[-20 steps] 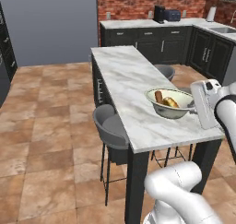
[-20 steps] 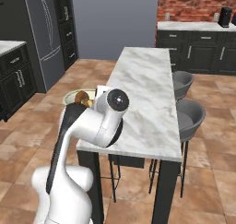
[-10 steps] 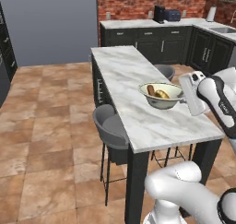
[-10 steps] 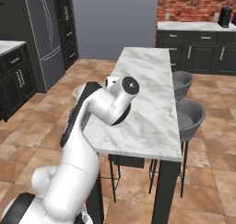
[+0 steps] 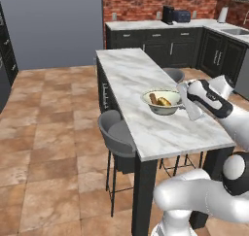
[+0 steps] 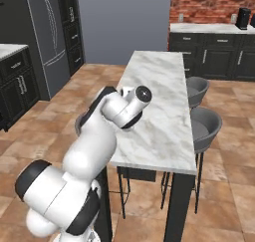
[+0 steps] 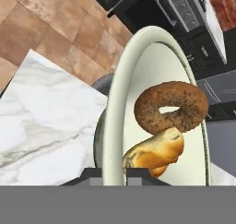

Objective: Pick up the heated bread from the toaster oven and place it in the bowl. Then move the bread bowl to the dining counter.

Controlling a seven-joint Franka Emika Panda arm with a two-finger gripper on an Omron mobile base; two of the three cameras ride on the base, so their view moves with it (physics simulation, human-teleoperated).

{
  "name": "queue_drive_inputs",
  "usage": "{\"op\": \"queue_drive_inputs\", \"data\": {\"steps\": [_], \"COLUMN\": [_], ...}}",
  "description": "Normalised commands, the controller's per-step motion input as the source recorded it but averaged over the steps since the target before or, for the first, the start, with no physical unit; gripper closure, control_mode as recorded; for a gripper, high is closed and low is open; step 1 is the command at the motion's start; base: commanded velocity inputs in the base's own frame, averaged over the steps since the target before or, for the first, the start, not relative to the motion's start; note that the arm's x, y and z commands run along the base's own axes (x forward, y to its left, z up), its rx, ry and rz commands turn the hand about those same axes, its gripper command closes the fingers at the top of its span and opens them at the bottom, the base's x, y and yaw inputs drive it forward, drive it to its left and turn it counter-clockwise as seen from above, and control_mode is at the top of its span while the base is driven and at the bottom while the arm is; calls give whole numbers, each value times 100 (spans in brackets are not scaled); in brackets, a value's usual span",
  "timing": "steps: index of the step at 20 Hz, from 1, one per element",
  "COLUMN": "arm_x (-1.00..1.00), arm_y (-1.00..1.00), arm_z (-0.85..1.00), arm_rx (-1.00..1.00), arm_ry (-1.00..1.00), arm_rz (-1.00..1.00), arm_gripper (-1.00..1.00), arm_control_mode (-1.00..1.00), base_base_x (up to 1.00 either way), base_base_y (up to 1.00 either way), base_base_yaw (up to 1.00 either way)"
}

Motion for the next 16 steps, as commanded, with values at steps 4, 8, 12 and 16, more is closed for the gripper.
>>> {"op": "queue_drive_inputs", "data": {"steps": [4,8,12,16], "arm_x": [84,56,7,-5], "arm_y": [-6,-2,-8,-18], "arm_z": [-80,-81,-64,-33], "arm_rx": [-9,-9,-4,0], "arm_ry": [2,8,10,4], "arm_rz": [0,0,0,0], "arm_gripper": [100,100,100,100], "arm_control_mode": [-100,-100,-100,-100], "base_base_x": [0,0,0,0], "base_base_y": [0,0,0,0], "base_base_yaw": [0,0,0,0]}}
